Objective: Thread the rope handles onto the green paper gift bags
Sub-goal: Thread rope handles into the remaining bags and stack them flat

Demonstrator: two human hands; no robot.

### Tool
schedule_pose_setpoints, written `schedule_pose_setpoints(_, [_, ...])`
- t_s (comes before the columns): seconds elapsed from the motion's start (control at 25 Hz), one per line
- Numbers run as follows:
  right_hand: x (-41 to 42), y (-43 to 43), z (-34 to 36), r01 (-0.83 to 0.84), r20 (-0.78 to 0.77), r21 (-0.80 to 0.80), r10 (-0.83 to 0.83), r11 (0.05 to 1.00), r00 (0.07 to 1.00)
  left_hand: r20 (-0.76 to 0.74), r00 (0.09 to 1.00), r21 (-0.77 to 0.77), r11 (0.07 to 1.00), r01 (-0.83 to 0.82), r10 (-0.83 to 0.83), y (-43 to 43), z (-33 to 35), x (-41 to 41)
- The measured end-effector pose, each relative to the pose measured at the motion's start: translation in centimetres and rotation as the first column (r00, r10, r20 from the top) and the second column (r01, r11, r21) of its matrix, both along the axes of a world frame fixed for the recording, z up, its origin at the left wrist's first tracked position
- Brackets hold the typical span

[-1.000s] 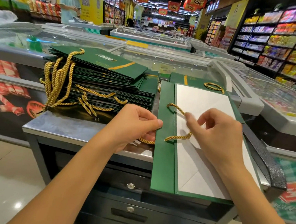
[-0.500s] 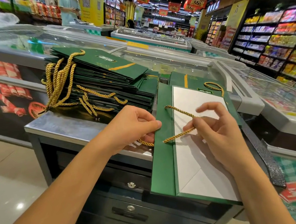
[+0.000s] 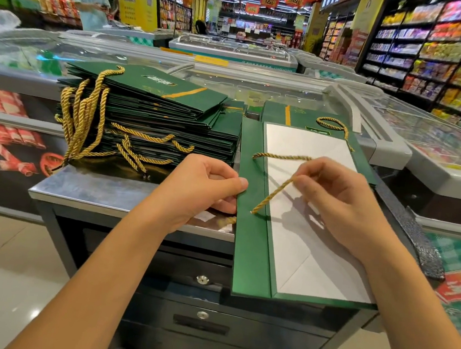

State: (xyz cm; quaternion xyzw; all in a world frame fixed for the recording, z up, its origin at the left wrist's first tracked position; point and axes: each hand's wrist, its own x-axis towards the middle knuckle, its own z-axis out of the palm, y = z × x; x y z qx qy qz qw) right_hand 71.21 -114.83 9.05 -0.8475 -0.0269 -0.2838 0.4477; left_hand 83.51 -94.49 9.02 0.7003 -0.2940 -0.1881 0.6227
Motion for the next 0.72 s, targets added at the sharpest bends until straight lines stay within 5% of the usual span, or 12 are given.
schedule_pose_setpoints(0.36, [-0.17,0.12,0.56,0.076,0.104,0.482,-0.143,0.873,0.984,-0.006,1.000,0.023,1.000,-0.018,0.018,-0.10,-0.15,-0.03])
schedule_pose_setpoints(0.72, [0.23,-0.48,0.38,0.162,0.197,0.610,-0.347,0.775,0.917,-0.008,1.000,0.016,1.000,-0.013,0.013,-0.18,-0.23,-0.13])
